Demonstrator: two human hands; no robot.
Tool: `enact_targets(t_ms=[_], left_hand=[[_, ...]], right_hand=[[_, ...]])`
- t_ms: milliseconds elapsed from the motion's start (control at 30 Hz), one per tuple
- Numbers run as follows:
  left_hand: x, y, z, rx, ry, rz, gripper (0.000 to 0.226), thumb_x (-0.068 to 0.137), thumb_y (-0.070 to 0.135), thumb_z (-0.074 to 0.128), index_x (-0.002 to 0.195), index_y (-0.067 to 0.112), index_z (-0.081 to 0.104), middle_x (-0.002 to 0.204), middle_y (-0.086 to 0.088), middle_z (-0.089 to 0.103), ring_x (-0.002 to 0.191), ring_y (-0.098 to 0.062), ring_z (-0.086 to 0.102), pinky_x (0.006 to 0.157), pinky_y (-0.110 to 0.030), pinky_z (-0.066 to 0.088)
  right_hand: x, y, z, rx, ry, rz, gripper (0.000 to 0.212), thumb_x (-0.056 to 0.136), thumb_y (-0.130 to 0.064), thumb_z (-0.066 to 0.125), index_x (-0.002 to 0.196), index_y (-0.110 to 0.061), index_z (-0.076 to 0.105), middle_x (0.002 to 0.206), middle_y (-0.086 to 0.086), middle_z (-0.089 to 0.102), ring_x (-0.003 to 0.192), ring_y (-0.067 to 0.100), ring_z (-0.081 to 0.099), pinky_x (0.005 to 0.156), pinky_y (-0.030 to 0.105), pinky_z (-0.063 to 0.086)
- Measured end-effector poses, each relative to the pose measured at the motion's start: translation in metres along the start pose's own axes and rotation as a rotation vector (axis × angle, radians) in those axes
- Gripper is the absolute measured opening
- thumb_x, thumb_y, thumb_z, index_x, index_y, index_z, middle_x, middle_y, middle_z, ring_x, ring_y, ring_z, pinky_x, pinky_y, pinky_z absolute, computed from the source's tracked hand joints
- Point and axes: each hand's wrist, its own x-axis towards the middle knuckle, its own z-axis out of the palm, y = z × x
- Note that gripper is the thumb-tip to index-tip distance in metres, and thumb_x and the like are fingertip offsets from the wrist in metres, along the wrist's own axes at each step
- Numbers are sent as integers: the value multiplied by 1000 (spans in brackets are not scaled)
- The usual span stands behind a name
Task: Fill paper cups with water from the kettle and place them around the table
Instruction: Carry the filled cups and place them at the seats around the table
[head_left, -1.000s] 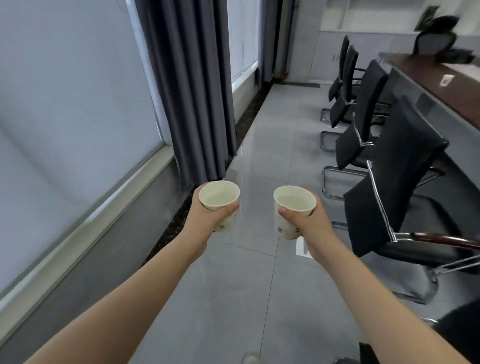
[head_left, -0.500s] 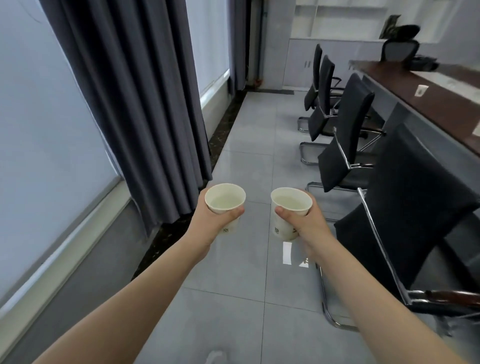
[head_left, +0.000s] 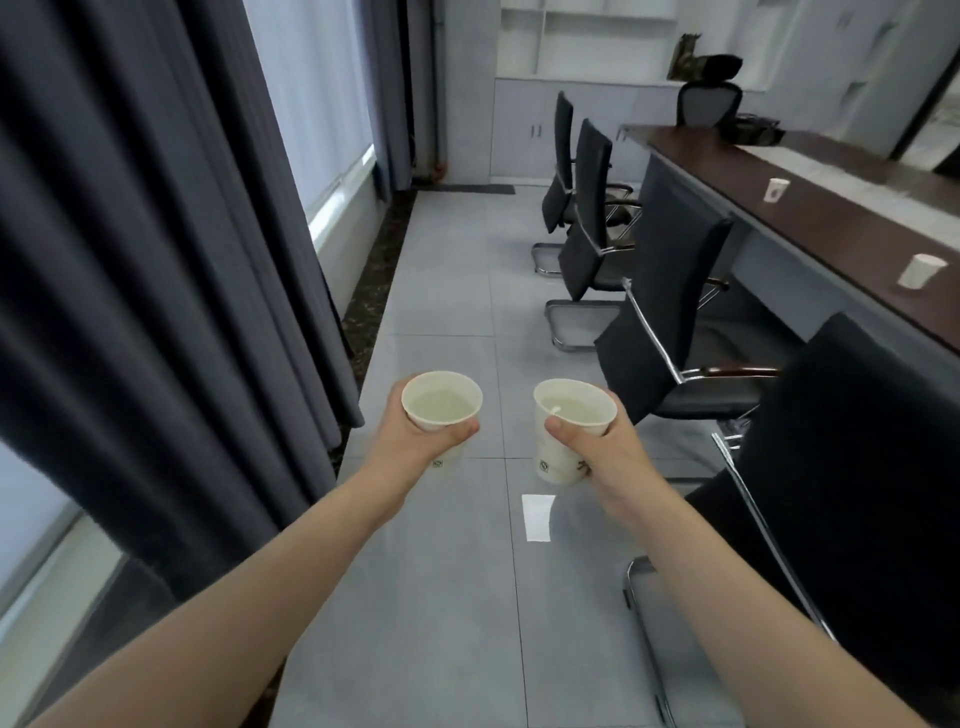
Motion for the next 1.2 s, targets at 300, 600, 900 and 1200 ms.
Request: enact_targets(t_ms=[300, 600, 900, 1200], left_hand=[[177, -9, 7, -73, 27, -32, 57, 71, 17, 81, 110, 37, 44, 110, 6, 59, 104, -13, 58, 86, -37, 51], [366, -16, 29, -146, 103, -103, 58, 73, 18, 79, 114, 38, 43, 114, 4, 56, 109, -20, 54, 86, -44, 52], [537, -29, 38, -175, 93, -133, 60, 72, 14, 79, 115, 38, 44, 120, -2, 55, 113, -24, 54, 88, -48, 51], [726, -40, 34, -164, -43, -129, 63, 69, 18, 82, 116, 34, 44, 116, 0, 55, 109, -22, 54, 84, -46, 53]], right_hand=[[169, 2, 20, -79, -28, 4, 51, 74, -8, 78, 110, -31, 52, 99, -9, 63, 87, 3, 61, 66, 15, 49], [355, -22, 17, -92, -56, -17, 48, 75, -5, 77, 105, -33, 51, 100, -9, 62, 87, 3, 60, 69, 16, 48], [526, -37, 24, -74, 4, -31, 66, 59, -23, 81, 118, -25, 51, 102, -7, 63, 89, 5, 60, 69, 19, 47], [697, -35, 45, -79, 96, -40, 81, 49, -37, 85, 121, -28, 50, 115, -1, 62, 105, 15, 59, 80, 26, 47]])
